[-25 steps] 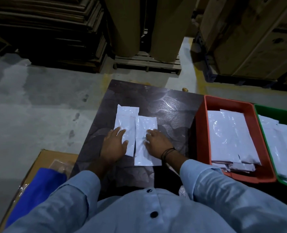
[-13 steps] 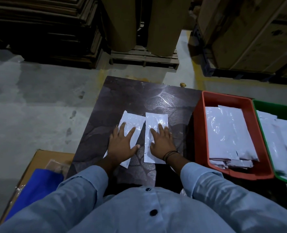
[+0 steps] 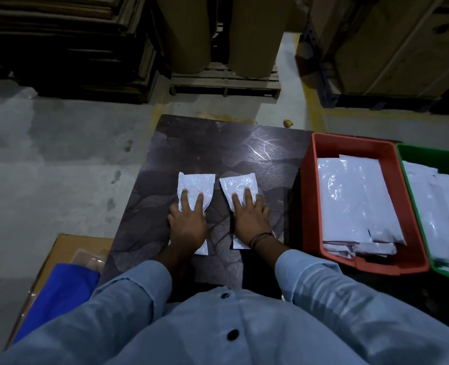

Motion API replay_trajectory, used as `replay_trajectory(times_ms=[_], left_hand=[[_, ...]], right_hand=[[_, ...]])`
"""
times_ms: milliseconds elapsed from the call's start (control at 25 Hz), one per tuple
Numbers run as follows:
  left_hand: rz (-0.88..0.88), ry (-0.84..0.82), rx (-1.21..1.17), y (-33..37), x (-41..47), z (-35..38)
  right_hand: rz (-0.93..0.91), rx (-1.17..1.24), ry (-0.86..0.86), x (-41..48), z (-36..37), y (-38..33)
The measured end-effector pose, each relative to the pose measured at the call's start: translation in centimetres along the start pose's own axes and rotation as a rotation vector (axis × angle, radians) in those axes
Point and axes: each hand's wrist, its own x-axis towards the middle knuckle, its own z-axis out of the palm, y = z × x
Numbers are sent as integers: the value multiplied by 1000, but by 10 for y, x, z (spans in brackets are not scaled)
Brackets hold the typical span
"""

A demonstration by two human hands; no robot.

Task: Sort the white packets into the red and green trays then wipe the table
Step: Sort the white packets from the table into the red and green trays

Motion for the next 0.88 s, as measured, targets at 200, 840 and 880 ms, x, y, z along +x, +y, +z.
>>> replay_trajectory(times_ms=[200, 840, 880], left_hand=[[-88, -47, -58, 12, 10, -12], [8, -52, -408, 134, 45, -103], [32, -50, -424, 147, 44, -108]], right_hand=[[-9, 44, -2, 4, -10, 10], [126, 276, 479, -10, -158, 48], [134, 276, 508, -15, -165, 56]])
